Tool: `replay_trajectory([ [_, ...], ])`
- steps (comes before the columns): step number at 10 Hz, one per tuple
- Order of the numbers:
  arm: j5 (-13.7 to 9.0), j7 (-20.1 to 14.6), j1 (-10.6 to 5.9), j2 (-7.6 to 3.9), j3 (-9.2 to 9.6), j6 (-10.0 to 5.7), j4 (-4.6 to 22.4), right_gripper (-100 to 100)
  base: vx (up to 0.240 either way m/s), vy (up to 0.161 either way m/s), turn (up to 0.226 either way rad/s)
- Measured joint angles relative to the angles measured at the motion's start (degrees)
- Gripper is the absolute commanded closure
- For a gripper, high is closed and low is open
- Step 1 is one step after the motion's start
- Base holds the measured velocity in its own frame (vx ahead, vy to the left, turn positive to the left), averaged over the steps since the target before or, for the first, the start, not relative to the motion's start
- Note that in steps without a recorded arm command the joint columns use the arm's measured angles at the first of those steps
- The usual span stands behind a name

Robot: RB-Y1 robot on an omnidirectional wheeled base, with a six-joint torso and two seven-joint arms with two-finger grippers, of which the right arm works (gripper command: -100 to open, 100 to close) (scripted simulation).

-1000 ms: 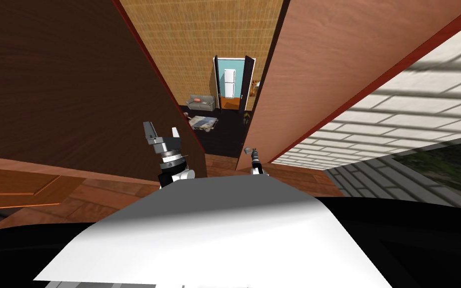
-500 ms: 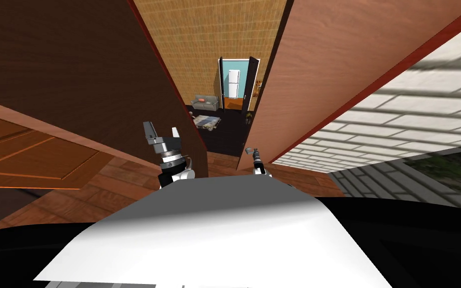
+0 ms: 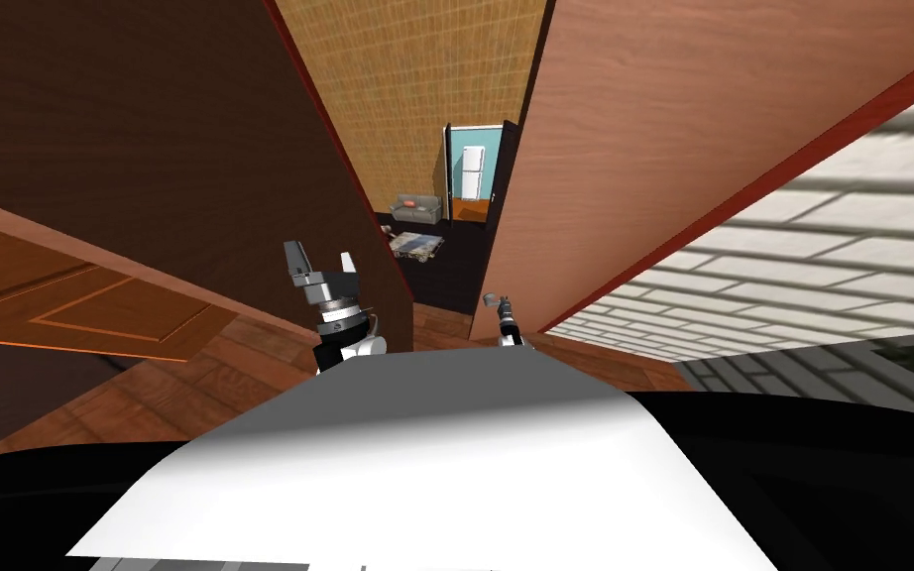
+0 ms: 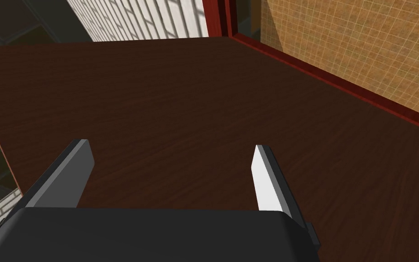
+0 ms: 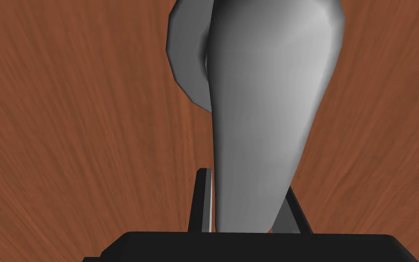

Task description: Pull the door open

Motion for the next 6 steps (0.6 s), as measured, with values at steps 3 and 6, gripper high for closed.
replay_trajectory([
  [3, -0.12, -0.8, -0.88, 0.79, -0.26, -1.02, 1.19, 100, 0.17, -0.007, 0.019],
  [6, -0.35, -2.06, -0.76, -0.93, -0.6, -1.93, 1.07, 100, -0.127, -0.03, 0.232],
])
